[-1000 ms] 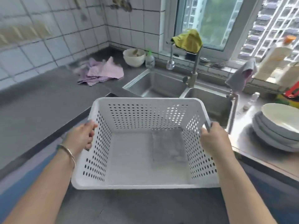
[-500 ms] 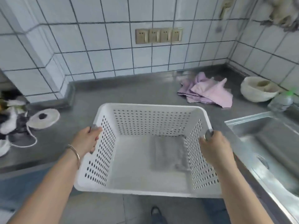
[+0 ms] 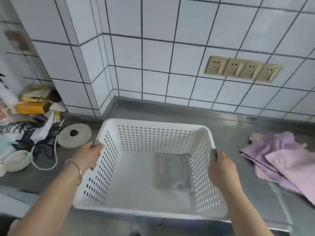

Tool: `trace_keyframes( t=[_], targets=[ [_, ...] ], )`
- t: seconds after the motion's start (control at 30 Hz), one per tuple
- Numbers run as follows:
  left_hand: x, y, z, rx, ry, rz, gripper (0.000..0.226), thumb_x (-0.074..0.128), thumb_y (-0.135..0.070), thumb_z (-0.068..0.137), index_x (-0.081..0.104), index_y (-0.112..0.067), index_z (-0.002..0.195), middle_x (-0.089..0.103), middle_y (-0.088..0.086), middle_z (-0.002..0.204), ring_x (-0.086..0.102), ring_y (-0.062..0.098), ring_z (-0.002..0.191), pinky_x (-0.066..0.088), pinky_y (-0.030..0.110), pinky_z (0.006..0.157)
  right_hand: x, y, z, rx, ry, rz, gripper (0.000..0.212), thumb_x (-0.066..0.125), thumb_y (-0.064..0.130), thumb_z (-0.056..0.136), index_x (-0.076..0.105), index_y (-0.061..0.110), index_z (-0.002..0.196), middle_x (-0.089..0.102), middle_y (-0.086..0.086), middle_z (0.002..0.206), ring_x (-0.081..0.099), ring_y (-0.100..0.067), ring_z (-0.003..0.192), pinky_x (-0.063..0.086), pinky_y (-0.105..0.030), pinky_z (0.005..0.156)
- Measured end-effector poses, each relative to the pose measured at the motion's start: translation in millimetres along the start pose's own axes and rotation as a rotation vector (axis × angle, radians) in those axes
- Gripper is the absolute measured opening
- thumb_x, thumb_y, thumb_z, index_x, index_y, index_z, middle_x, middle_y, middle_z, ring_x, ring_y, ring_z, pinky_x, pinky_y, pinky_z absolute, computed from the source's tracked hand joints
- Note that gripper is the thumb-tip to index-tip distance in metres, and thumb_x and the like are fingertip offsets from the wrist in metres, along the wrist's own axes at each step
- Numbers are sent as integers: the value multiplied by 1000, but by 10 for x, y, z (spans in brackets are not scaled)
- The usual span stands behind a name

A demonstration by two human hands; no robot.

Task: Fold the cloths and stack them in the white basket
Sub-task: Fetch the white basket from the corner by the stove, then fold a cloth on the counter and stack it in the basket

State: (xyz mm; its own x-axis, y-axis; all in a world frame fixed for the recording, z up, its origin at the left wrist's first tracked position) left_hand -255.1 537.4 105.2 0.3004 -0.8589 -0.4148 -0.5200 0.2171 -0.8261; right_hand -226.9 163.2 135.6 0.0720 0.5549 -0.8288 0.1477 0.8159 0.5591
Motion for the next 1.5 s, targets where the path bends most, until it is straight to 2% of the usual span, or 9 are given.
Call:
trace_keyframes(
  t=[0.23,0.37,0.57,0.7,0.97,1.2,1.27,1.37,1.5],
  targets=[
    [-134,-384,1033,17,-12,69,24,48,-28,91,51,-12,73,43,4,59,37,19,49,31,25,48,427,549,954,38,8,38,25,26,13,96,39,16,75,50,-7,82,45,-28,82,36,-34,69],
    [-185,-740,1631,36,-4,146,29,45,-24,93,41,-13,66,35,3,55,33,19,45,28,26,48,627,801,1448,85,15,70,20,26,16,97,42,16,85,48,-7,85,42,-26,81,34,-31,68],
    [-106,-1158,2365,134,-48,303,35,39,-24,92,31,-17,59,36,4,53,36,20,47,30,28,56,842,1045,2090,149,23,57,29,32,3,89,29,20,65,40,-1,70,37,-23,70,24,-27,48],
    [-30,-1330,2691,110,-74,454,28,36,-26,93,46,-10,72,45,9,54,47,24,50,34,28,54,922,1192,2399,183,30,66,25,32,-3,84,31,15,66,38,-1,67,35,-21,61,23,-30,47],
    [81,-1453,3194,81,-37,573,29,33,-24,95,56,-7,97,55,13,67,53,26,54,37,26,53,1084,1360,2840,221,84,83,19,33,-3,84,42,13,80,44,-2,79,42,-25,80,29,-31,56],
    [104,-1582,3387,108,-59,635,25,27,-20,94,41,-11,76,47,13,54,44,24,49,28,28,49,1222,1414,3121,203,91,114,40,33,-6,78,18,28,64,28,7,68,31,-21,82,20,-26,48],
    [97,-1610,3394,113,-57,656,25,27,-20,95,39,-13,73,47,13,54,43,23,50,27,29,49,1254,1427,3151,204,73,138,30,33,-5,79,31,24,71,38,3,75,34,-21,84,26,-28,54],
    [110,-1664,3358,122,-69,708,31,25,-21,96,42,-7,73,49,15,57,43,23,49,29,28,49,1267,1456,3155,228,69,144,33,35,-1,84,50,12,110,51,-8,107,48,-28,99,34,-28,75],
    [25,-1652,3302,200,-160,1023,38,34,-28,96,57,0,106,59,22,103,52,28,79,44,32,68,1223,1530,3114,161,90,41,35,37,21,95,44,5,126,45,-14,125,43,-31,114,36,-37,93]
  ],
)
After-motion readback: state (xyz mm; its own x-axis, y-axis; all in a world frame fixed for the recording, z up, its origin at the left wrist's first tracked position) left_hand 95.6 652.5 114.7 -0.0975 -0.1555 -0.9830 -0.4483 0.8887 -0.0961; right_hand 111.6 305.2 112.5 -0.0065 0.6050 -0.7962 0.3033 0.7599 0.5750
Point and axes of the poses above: each hand's wrist, its own z-axis towards the middle knuckle, its own x-axis out of the palm, y = z × x, the point moved 2 cm from there along z, towards the middle knuckle
